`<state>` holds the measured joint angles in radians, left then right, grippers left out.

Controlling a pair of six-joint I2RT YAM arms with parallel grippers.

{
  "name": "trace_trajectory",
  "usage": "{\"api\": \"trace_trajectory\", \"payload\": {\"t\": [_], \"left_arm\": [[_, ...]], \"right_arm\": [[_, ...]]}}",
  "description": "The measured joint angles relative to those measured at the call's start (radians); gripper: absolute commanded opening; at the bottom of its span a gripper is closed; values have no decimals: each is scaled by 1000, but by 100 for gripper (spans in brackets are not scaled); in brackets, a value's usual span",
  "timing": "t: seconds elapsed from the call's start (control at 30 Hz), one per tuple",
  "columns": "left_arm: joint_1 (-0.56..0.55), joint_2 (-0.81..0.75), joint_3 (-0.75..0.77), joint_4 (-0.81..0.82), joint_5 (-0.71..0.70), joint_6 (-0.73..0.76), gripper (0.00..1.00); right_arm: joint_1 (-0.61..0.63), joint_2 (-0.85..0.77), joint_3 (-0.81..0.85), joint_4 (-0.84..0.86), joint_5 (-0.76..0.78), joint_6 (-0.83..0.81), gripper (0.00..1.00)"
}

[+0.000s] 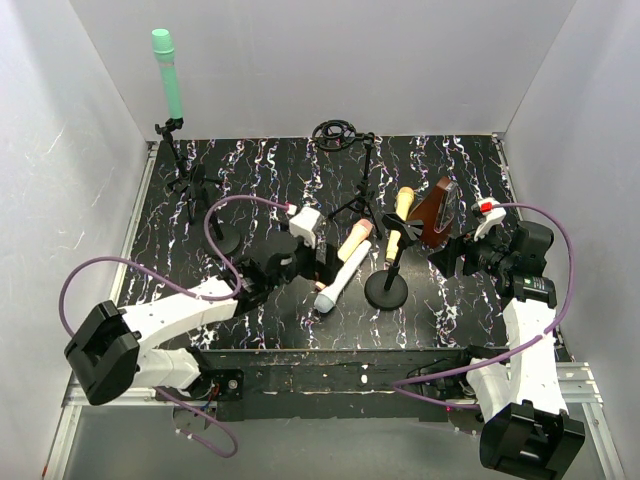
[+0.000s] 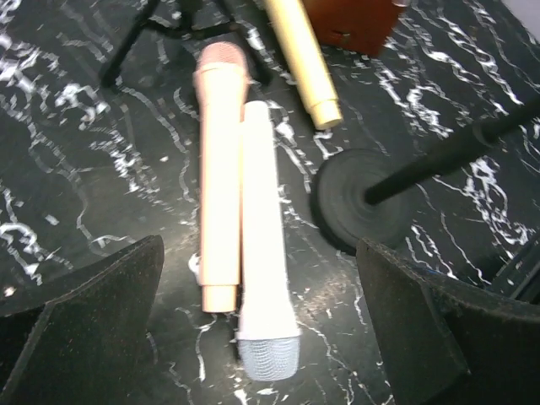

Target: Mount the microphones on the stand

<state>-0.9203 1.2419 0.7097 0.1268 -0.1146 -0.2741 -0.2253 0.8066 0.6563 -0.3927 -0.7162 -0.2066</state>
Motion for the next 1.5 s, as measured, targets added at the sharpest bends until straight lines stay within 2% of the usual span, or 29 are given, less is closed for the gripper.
{"api": "trace_trajectory", "payload": {"t": [0.13, 0.47, 0.63, 1.03, 1.4, 1.5], "left_arm": [[85, 32, 17, -59, 43, -54, 98], [103, 257, 149, -228, 148, -77, 75], [118, 368, 219, -283, 153, -63, 66], [156, 527, 356, -328, 180, -20, 50], [157, 605, 422, -418, 154, 29, 44], [158, 609, 435, -443, 117, 47, 32]], "right_arm": [[0, 0, 0, 0, -2, -5, 88], [0, 6, 0, 0, -6, -6, 88], [0, 7, 0, 0, -12, -7, 88], [0, 7, 0, 0, -20, -9, 88], [0, 7, 0, 0, -20, -10, 88], [0, 7, 0, 0, -20, -10, 88]]}}
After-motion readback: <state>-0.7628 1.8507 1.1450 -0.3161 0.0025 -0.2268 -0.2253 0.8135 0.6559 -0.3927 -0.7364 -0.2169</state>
